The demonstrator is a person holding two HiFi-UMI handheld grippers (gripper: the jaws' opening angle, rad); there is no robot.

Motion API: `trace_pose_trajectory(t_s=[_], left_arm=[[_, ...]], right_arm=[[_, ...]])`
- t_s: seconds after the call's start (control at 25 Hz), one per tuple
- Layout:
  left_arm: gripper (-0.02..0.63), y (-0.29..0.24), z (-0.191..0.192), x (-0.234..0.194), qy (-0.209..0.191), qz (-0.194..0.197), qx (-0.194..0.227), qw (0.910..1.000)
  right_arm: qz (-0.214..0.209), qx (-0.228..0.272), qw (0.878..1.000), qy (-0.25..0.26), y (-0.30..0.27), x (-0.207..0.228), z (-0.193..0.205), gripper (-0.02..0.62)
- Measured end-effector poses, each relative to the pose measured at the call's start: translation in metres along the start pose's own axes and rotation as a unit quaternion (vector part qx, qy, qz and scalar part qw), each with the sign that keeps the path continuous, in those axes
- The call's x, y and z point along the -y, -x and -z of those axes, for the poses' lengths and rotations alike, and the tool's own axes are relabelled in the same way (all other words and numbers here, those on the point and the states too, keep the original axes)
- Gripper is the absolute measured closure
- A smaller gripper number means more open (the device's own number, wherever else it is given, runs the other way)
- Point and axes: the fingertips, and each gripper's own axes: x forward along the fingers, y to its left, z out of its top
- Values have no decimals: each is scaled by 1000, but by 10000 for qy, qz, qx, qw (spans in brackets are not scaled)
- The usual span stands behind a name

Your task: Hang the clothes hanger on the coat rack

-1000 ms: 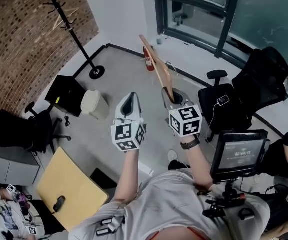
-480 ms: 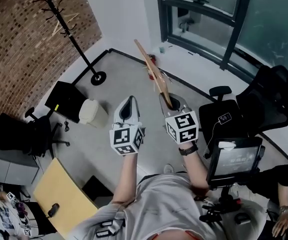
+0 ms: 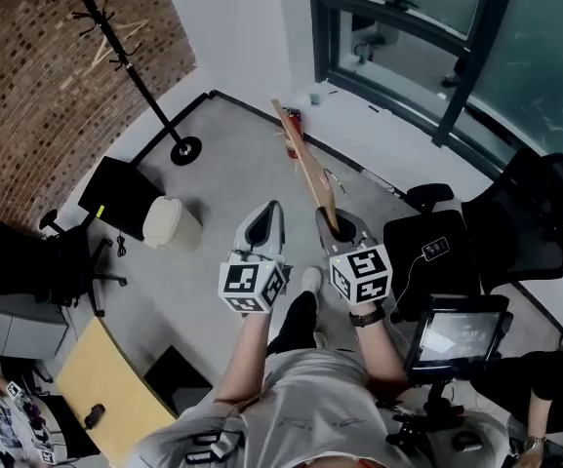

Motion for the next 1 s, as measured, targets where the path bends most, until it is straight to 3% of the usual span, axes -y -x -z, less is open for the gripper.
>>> trace_pose_trajectory(t_s=[0.12, 0.24, 0.52, 0.76, 1.0], left_arm=[[606, -37, 12, 3, 300, 369, -45, 9989], [606, -81, 20, -5, 49, 416, -101, 9991], [606, -197, 9, -73, -794, -298, -209, 9962], [607, -253, -13, -149, -696, -902, 118, 9934], [606, -249, -49, -191, -681, -1278, 512, 9881]], right_arm=[[52, 2, 10000, 23, -19, 31, -2, 595], [234, 69, 9997, 23, -45, 68, -7, 595], [153, 6, 9992, 376, -143, 141, -49, 595], [-52, 685, 9954, 669, -212, 146, -101, 595], [-422, 348, 9974, 463, -271, 135, -89, 595]])
